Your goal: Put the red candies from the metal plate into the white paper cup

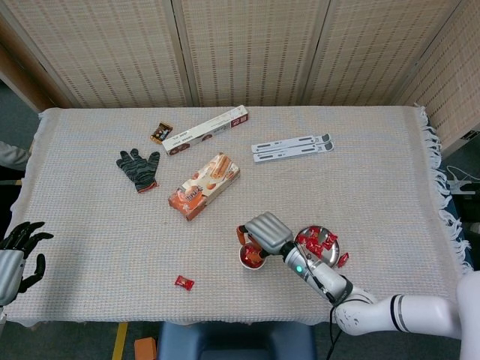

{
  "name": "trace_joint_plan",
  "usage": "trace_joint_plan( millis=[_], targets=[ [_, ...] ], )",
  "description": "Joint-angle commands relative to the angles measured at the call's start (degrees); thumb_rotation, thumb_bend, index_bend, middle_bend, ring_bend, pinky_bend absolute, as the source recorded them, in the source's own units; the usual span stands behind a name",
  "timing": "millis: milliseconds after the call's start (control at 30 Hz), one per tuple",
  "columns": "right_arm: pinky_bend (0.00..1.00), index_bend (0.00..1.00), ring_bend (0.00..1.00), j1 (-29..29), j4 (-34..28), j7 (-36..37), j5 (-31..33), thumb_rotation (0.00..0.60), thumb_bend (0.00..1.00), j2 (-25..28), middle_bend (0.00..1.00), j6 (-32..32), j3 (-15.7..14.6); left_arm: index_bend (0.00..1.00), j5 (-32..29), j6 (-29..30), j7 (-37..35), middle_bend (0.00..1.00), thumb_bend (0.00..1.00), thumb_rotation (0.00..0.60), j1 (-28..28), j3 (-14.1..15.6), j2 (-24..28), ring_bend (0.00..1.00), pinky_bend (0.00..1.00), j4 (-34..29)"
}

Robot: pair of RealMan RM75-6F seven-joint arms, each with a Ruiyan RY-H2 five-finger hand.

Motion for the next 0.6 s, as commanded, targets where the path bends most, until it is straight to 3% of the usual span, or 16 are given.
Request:
trace_joint_plan(
  millis=[33, 267, 433, 600],
  targets=[
    [0.97, 0.51, 0.77, -0.1, -0.4, 0.2, -0.4, 0.600, 0.14, 0.3, 0.87, 0.4, -0.2, 0.29, 0.0, -0.1, 0.0, 0.13, 0.62, 0.600, 0.0, 0.0, 0.0, 0.09, 0.30, 0.0],
    [0.97, 0.50, 0.77, -3.8, -4.8, -0.8, -5.6, 0.600, 0.14, 4.8, 0.87, 6.4, -2.5, 0.29, -0.2, 0.2, -0.6, 0.13, 0.62, 0.600, 0.1, -0.1, 0.2, 0.09, 0.30, -0.1],
    [0.97, 0.51, 0.77, -8.5, -7.7, -5.8, -8.2, 0.600, 0.14, 8.5, 0.87, 13.1, -6.7, 0.29, -0.2, 0.2, -0.9, 0.13, 0.62, 0.600, 0.1, -0.2, 0.4, 0.09, 0.30, -0.2],
    [0.97, 0.52, 0.77, -13.5, -9.8, -10.0, -6.5, 0.600, 0.14, 11.7, 0.87, 17.2, -11.2, 0.29, -0.1, 0.2, -1.0, 0.13, 0.62, 0.600, 0.2, -0.1, 0.5, 0.09, 0.30, -0.3]
  ],
)
